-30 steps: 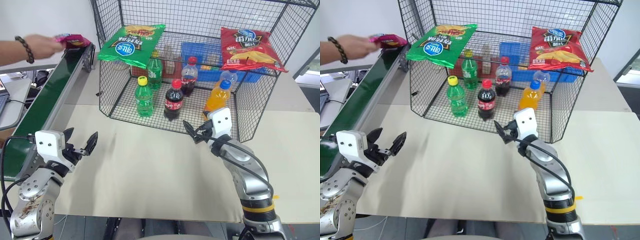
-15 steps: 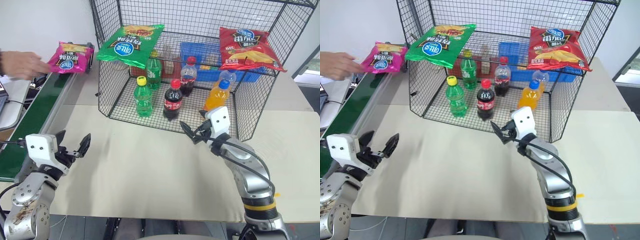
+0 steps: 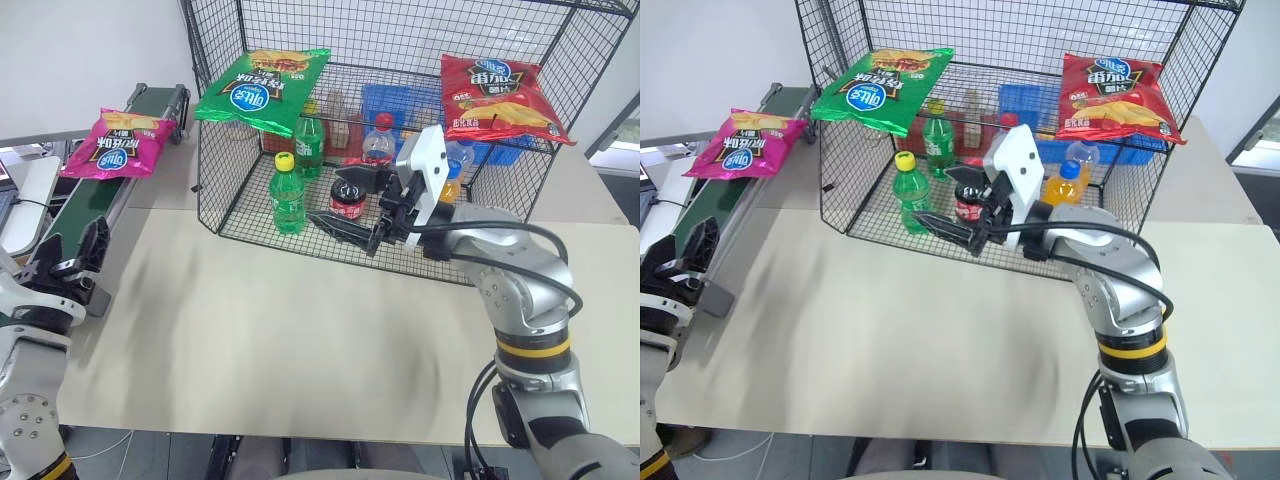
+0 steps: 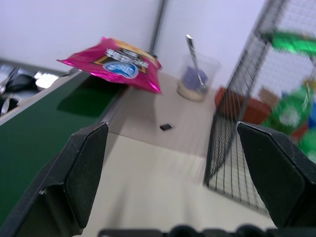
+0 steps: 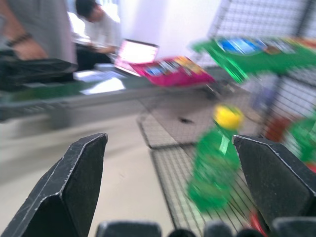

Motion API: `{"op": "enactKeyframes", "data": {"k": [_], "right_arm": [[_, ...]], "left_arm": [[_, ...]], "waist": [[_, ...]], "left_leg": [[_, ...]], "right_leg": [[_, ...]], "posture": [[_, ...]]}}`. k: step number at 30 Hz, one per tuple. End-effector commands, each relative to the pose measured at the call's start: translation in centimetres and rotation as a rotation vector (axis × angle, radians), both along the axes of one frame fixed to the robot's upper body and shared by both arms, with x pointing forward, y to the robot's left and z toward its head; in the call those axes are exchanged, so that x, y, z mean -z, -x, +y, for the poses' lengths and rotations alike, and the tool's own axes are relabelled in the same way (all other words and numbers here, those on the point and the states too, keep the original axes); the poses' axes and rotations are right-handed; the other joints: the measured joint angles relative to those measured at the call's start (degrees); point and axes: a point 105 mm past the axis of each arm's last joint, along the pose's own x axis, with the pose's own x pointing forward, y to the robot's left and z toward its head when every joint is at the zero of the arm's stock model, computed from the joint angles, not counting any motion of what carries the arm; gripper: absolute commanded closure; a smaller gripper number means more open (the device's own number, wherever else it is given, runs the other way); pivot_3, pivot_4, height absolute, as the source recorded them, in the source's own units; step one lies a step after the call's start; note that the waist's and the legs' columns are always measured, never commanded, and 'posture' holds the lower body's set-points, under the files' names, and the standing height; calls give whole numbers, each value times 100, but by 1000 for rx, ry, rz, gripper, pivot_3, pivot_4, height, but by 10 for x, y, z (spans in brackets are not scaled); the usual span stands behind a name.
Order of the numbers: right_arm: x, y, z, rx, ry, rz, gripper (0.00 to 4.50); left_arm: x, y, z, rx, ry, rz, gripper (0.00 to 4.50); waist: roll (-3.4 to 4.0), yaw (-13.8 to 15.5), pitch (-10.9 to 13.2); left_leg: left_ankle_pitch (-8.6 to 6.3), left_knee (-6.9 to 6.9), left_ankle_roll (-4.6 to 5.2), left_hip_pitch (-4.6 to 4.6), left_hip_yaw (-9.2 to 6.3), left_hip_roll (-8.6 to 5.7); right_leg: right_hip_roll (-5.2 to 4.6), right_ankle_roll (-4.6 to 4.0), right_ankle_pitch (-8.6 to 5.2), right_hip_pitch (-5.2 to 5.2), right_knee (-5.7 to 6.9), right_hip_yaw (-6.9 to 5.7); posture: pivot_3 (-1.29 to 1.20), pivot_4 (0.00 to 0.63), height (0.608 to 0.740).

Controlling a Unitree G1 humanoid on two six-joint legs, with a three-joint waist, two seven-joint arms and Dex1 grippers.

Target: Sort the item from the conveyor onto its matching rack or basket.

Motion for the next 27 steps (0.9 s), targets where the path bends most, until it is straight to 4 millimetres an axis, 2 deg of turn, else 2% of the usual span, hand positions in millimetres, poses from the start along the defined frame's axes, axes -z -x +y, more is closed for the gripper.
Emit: {"op": "enactKeyframes", "data": {"k": [1, 7, 12, 27], "right_arm": [[-21, 15, 7, -91, 6, -57, 0], [-32, 20, 14, -133, 33, -84, 0], [-40, 21, 18, -140, 12, -95, 0], [-48, 21, 19, -129, -7, -101, 0]], "left_arm": [[-7, 3, 17, -45, 179, -29, 85], [-10, -4, 48, -141, 502, -73, 85], [0, -10, 57, -138, 681, -48, 85], [14, -7, 65, -183, 752, -15, 85]], "waist": [[0, 6, 0], [-8, 5, -3], [-9, 12, -4], [-12, 27, -5]], "left_leg": [[0, 1, 0, -1, -1, 0], [0, 6, 0, -1, -11, 3], [0, 5, 0, -1, -10, 1], [0, 5, -1, -1, -10, 2]], "right_leg": [[-5, 0, 0, -1, 2, -1], [-8, 0, 0, -1, 5, -14], [-10, 0, 0, -1, 7, -34], [-12, -1, 0, -2, 7, -45]], "posture": [[0, 150, 740], [0, 150, 740], [0, 150, 740], [0, 150, 740]]}}
